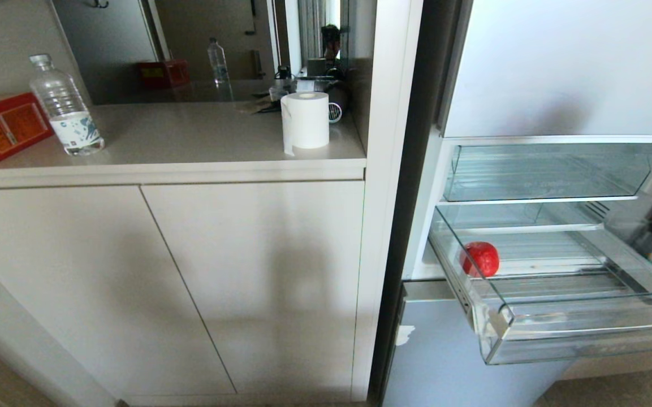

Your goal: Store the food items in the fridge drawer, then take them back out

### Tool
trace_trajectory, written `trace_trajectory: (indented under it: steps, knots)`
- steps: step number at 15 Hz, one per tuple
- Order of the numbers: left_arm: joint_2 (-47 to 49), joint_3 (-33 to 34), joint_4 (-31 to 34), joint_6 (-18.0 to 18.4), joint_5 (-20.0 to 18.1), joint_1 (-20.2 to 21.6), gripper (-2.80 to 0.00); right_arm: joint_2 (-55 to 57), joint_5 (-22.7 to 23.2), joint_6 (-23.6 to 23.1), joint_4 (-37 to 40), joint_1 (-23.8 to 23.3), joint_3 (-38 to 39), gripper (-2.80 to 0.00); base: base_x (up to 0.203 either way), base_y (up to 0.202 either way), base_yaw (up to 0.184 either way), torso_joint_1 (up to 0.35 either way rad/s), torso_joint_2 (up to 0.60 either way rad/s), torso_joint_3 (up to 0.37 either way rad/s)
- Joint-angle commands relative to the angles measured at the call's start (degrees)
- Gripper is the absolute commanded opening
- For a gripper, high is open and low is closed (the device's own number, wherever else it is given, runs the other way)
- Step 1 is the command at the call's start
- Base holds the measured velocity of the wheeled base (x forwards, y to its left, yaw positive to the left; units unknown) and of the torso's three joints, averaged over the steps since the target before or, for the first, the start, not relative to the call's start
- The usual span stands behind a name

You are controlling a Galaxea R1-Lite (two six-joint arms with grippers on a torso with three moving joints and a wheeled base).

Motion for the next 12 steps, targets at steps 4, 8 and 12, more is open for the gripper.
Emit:
trace_trajectory:
  steps: [4, 8, 12]
  knots:
    - [0.1, 0.0, 0.0, 0.0, 0.0, 0.0, -2.80, -32.1, 0.9, 0.1, -0.3, 0.0, 13.2, -2.80, 0.000, 0.000, 0.000, 0.000, 0.00, 0.000]
    - [0.0, 0.0, 0.0, 0.0, 0.0, 0.0, -2.80, -36.3, -1.6, -3.0, -7.8, 1.6, 25.6, -2.80, 0.000, 0.000, 0.000, 0.000, 0.00, 0.000]
    - [0.0, 0.0, 0.0, 0.0, 0.0, 0.0, -2.80, -38.2, -2.3, -7.8, -11.4, 1.7, 29.2, -2.80, 0.000, 0.000, 0.000, 0.000, 0.00, 0.000]
